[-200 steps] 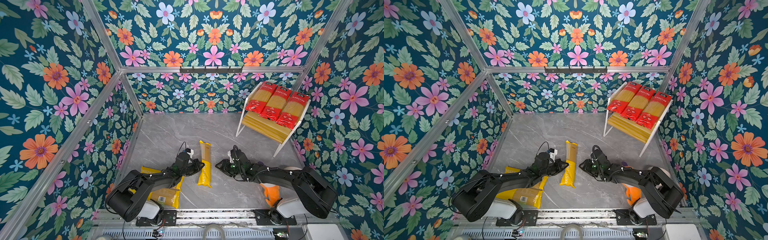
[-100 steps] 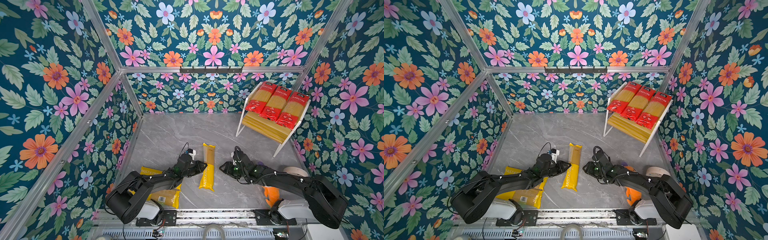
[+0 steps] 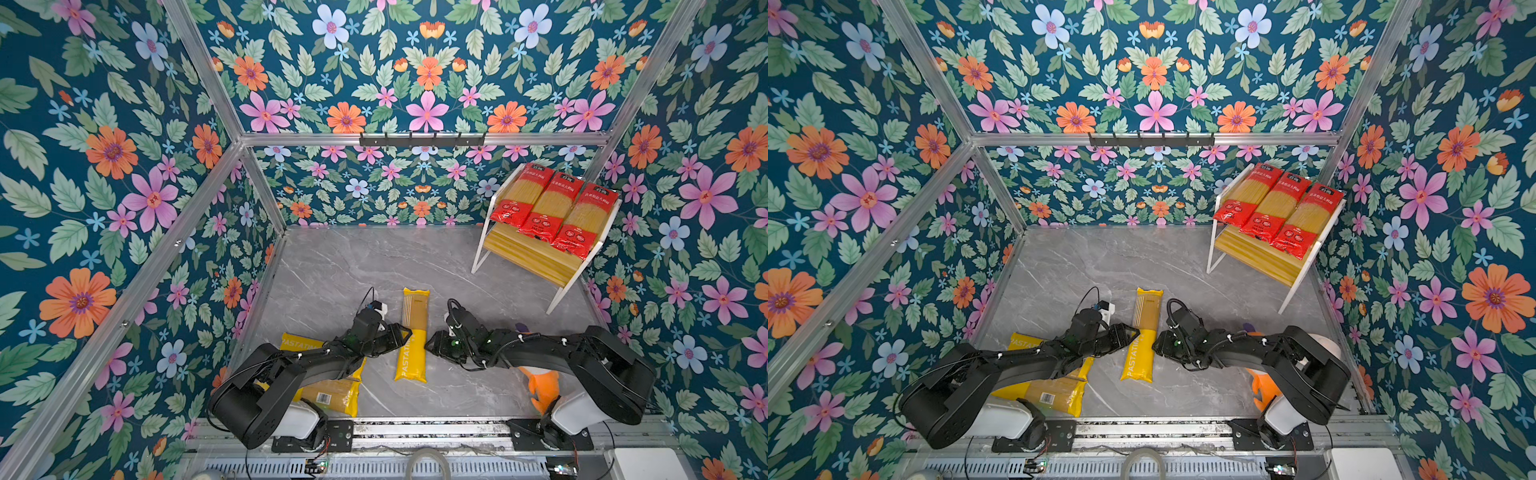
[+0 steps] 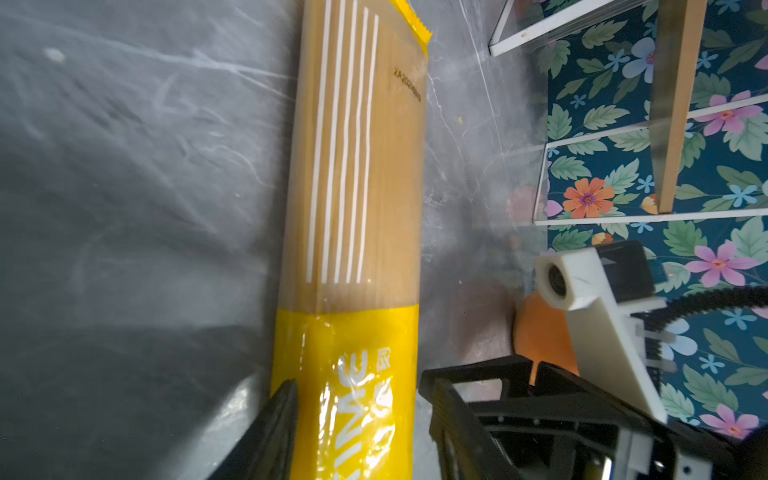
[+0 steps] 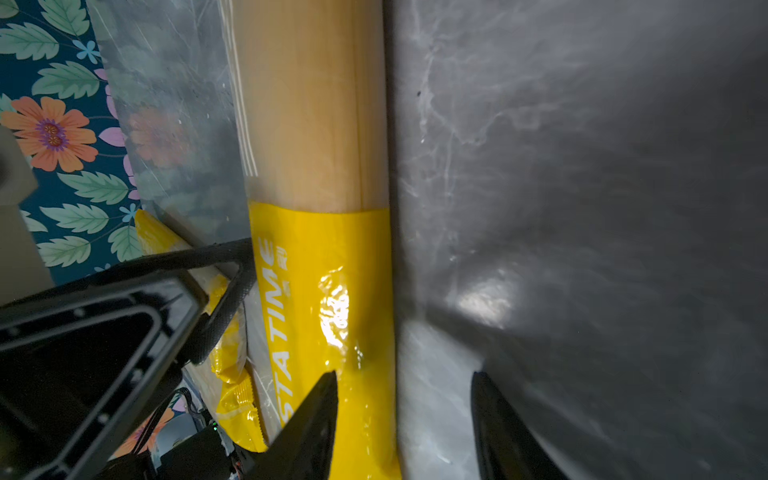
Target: Place and organize the pasta boxes and bags onto the shelf
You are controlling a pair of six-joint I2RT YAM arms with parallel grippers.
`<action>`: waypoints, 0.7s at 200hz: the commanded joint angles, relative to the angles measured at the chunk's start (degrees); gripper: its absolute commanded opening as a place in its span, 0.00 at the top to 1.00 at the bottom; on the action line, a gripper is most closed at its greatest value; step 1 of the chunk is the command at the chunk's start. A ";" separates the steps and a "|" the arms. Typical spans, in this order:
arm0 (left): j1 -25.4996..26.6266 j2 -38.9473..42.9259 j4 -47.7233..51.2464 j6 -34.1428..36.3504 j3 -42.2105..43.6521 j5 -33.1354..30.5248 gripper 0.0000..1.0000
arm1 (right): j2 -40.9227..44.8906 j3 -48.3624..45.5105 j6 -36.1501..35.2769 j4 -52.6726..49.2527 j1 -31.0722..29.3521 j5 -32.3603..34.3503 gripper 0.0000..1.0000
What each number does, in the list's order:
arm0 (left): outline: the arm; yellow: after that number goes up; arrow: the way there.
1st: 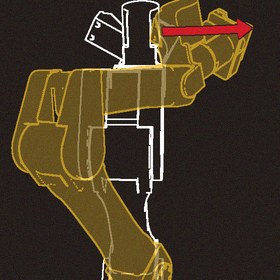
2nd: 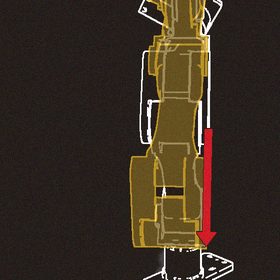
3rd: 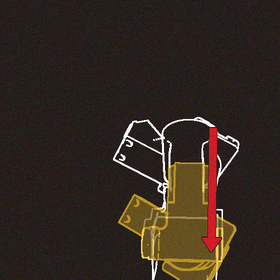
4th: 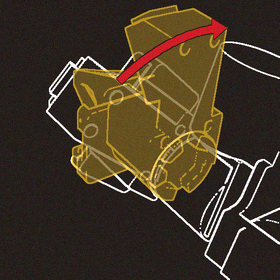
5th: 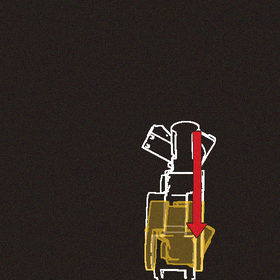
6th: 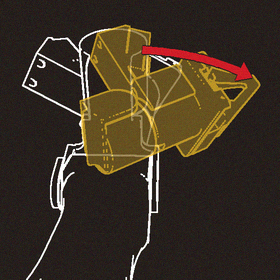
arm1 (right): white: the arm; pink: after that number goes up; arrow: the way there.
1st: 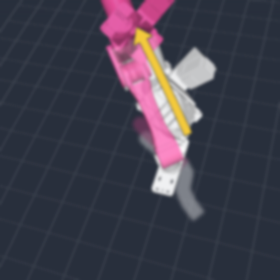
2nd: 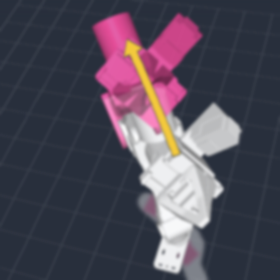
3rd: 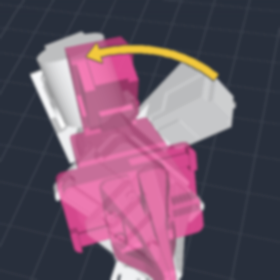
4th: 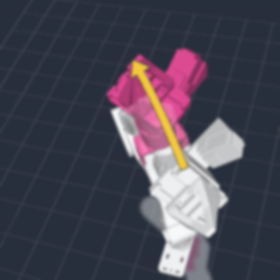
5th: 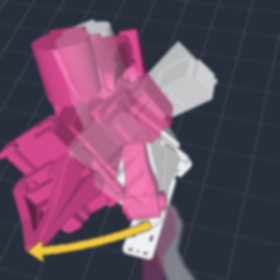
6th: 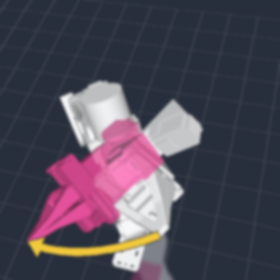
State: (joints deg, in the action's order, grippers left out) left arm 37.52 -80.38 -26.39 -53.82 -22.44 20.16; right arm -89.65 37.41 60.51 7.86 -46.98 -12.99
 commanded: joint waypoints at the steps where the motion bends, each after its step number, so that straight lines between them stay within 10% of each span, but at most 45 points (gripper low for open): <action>1: 0.00 -0.68 1.34 2.19 -0.68 -1.50 0.45 | -1.91 1.75 0.50 3.10 -0.13 -0.30 0.46; 140: 3.08 -4.44 -12.25 -4.43 2.71 0.23 0.67 | -11.38 -2.31 3.10 26.91 0.27 -7.22 0.68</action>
State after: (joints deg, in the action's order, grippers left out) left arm 40.16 -84.79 -35.11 -57.08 -19.70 16.75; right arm -100.88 35.90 62.35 33.17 -46.50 -18.06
